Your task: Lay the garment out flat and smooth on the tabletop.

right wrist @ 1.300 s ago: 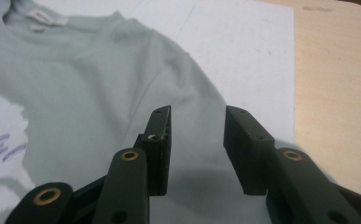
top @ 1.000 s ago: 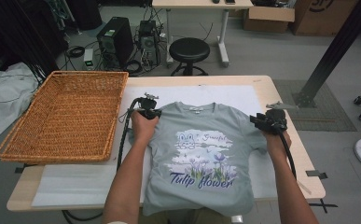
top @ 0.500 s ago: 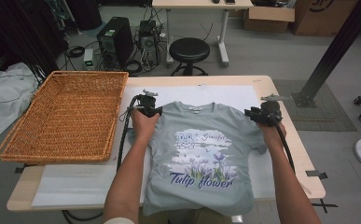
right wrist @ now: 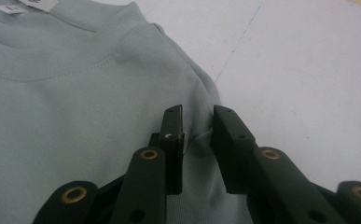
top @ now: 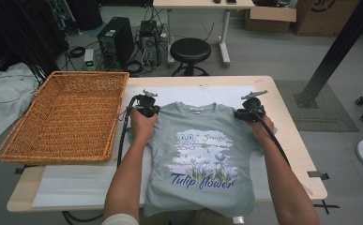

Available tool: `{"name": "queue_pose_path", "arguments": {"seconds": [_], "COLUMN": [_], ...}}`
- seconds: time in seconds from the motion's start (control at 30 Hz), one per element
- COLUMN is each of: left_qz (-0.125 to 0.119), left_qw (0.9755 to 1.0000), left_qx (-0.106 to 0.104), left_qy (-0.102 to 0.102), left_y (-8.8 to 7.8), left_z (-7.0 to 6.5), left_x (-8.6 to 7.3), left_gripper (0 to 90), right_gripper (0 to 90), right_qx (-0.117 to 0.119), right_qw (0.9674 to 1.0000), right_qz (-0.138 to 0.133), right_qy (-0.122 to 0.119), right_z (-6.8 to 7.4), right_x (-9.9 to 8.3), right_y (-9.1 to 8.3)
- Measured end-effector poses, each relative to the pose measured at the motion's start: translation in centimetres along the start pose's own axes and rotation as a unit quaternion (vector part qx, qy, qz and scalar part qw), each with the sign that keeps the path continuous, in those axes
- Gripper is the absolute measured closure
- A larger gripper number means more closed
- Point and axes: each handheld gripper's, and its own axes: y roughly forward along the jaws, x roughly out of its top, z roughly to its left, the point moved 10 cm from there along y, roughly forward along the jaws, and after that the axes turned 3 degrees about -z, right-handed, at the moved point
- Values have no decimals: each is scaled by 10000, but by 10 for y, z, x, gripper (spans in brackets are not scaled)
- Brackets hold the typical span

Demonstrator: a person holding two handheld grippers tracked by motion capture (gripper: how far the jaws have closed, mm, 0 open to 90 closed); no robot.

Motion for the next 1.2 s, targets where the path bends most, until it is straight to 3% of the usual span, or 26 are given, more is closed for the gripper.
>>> {"name": "queue_pose_path", "arguments": {"seconds": [0.03, 0.1, 0.17, 0.23, 0.3, 0.33, 0.4, 0.47, 0.5, 0.53, 0.57, 0.6, 0.67, 0.7, 0.83, 0.93, 0.97, 1.07, 1.13, 1.2], "left_qz": [-12, -25, 4, 75, 154, 244, 199, 237, 264, 325, 326, 308, 307, 366, 468, 507, 438, 142, -65, -192], "left_qw": [9998, 9995, 9990, 9985, 9984, 9981, 9989, 9984, 9983, 9980, 9975, 9973, 9982, 9974, 9962, 9935, 9939, 9981, 9995, 9997], "left_qx": [115, 117, 146, 25, -248, -246, -266, -329, -289, -167, 59, 104, -127, -168, -310, -587, -630, -405, -134, -5], "left_qy": [148, 295, 427, 550, 484, 501, 343, 400, 428, 510, 631, 657, 496, 592, 664, 838, 788, 442, 267, 156], "left_y": [-2, -4, -5, -2, 4, 7, 8, 7, 6, 5, 2, 1, 1, 2, -3, -10, -12, -14, -12, -8], "left_z": [0, -1, -1, -3, -8, -8, -8, -12, -13, -12, -11, -12, -18, -20, -23, -32, -34, -23, -11, -4], "left_x": [1, 3, 2, -1, -6, -10, -10, -10, -11, -11, -10, -9, -10, -13, -15, -17, -16, -8, -2, 1], "left_gripper": [788, 689, 685, 677, 669, 667, 686, 773, 833, 834, 814, 748, 723, 725, 836, 803, 762, 650, 636, 636], "right_gripper": [724, 688, 676, 674, 673, 672, 667, 664, 661, 658, 657, 656, 653, 652, 646, 637, 633, 633, 634, 634], "right_qx": [2, 3, 7, -6, -22, -21, -12, -6, -4, -5, -2, -1, -1, -1, 0, -17, -25, -31, -43, -49], "right_qw": [10000, 10000, 10000, 10000, 10000, 10000, 10000, 10000, 10000, 10000, 10000, 10000, 10000, 10000, 10000, 10000, 10000, 10000, 10000, 10000], "right_qz": [13, 17, -2, -12, -5, -5, -6, 0, 1, 1, 0, 1, 3, 1, 0, 4, 5, 4, 10, 6], "right_qy": [-33, -23, 70, 66, 17, 12, 22, 8, 4, 4, 6, -7, -17, -21, 5, 7, 3, 9, 11, 4], "right_z": [0, -1, -2, -3, -2, -2, -3, -3, -3, -3, -3, -3, -3, -3, -3, -3, -4, -4, -4, -3], "right_x": [0, 0, -1, -1, 0, 0, 0, -1, -1, -1, -1, -1, -1, -1, -1, -1, -1, -1, -1, -1], "right_y": [0, 0, 0, 0, 0, 0, 0, 0, 0, 0, 0, 0, 0, 0, 0, 0, 0, 0, 0, 0]}}
